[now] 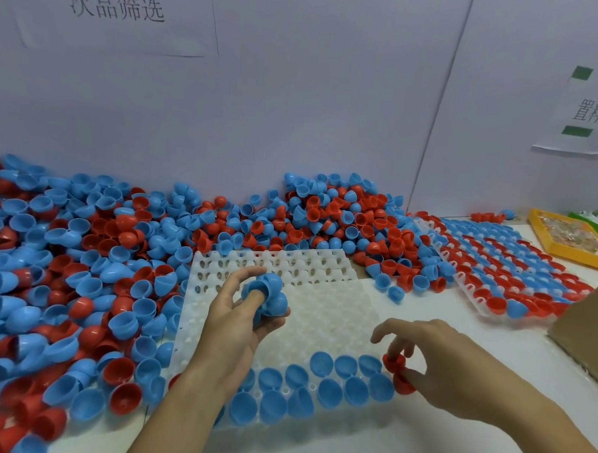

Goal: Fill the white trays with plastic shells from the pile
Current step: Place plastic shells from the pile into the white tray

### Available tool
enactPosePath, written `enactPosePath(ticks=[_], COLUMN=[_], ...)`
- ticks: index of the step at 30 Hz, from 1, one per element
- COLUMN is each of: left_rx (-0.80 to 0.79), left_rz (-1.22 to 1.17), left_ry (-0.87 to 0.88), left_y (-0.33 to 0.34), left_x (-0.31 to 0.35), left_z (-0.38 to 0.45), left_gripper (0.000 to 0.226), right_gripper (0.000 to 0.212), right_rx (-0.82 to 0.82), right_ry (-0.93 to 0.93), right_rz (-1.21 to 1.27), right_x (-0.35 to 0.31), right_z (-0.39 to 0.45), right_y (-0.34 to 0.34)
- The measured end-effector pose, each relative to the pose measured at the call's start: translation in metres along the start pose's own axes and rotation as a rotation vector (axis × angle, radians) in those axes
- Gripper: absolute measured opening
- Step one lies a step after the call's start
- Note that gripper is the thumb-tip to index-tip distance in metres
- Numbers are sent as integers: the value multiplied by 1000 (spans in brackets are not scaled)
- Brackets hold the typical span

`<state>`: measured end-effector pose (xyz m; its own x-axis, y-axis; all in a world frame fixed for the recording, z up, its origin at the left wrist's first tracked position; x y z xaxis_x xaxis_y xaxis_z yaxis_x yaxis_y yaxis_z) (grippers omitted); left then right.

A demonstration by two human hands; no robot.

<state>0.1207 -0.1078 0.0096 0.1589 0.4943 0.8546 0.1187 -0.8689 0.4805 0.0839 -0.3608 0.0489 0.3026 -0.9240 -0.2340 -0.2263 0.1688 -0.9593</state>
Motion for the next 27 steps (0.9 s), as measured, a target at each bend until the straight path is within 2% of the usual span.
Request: enactPosePath(ticks=[5, 13, 17, 19, 21, 22, 24, 27], left_rx=[11, 9, 7, 10, 27, 34, 29, 4], left_rz=[-25, -34, -29, 4, 72, 107, 166, 223], left_ry=[5, 12, 20, 40, 75, 96, 133, 159], left_y=[-1, -3, -4, -4, -4, -4, -4, -5], left_x=[2, 2, 2, 1, 2, 2, 4, 9], left_z=[0, 1, 2, 2, 1, 0, -2, -5], left_gripper=[27, 25, 24, 24, 26, 27, 31, 35], right_gripper=[38, 35, 27, 24, 15, 19, 40, 35], right_rx=[-37, -27, 45, 149, 302, 360, 395, 399], right_ry=[15, -11, -22, -62, -135, -175, -234, -283], right_rz=[-17, 7, 15, 94, 274, 371, 511, 585], right_x=[2, 3, 1, -11, -34, -47, -73, -104], right_z=[4, -2, 0, 9, 23, 31, 48, 74], right_y=[3, -2, -10, -14, -17, -16, -11, -3])
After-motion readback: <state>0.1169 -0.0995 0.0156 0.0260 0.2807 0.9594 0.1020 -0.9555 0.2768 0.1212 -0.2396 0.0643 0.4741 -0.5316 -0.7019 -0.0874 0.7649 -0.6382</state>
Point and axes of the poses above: each hand's wrist, its own z-axis towards the middle knuckle, its own y-axis out of the palm, x = y × z, the point moved 2 cm from there along z, towards the middle knuckle, and after that the axes turned 5 degrees about -y, right-handed, at the moved point
